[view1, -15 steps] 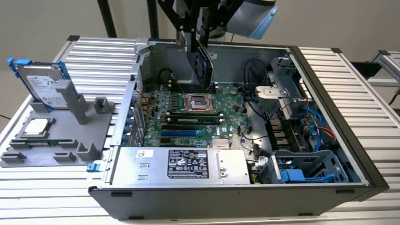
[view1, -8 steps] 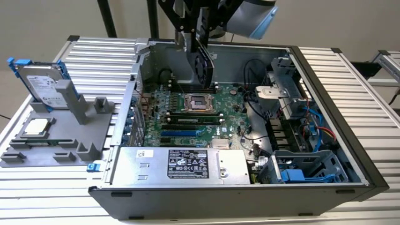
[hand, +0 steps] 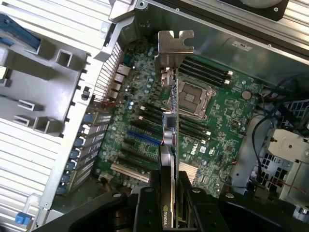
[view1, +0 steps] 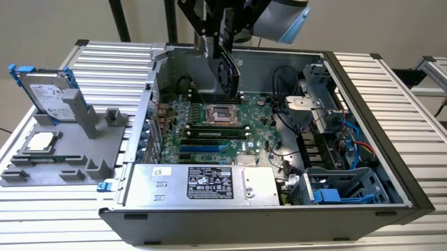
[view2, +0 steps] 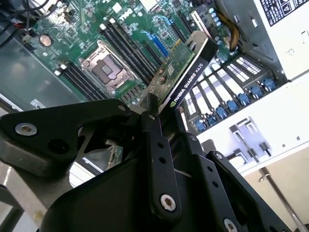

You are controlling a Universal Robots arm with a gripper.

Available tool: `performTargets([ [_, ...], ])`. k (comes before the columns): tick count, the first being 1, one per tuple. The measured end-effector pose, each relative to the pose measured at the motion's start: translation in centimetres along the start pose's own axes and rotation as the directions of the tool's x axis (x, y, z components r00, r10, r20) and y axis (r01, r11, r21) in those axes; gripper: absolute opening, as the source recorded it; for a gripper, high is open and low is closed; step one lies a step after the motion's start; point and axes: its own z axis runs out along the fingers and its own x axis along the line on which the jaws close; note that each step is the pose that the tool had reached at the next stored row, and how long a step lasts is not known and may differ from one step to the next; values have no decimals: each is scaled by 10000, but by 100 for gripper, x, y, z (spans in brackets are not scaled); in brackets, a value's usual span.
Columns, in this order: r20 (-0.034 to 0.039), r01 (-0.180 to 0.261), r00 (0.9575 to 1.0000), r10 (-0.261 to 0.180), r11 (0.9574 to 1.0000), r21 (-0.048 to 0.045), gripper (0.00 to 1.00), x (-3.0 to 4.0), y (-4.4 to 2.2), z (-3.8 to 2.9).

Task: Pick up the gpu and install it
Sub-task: 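Insert the gpu into the slot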

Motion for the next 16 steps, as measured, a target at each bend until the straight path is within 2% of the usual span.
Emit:
performTargets([
  [16,-22,505,9987,-505,9987,-4,0,0,0,0],
])
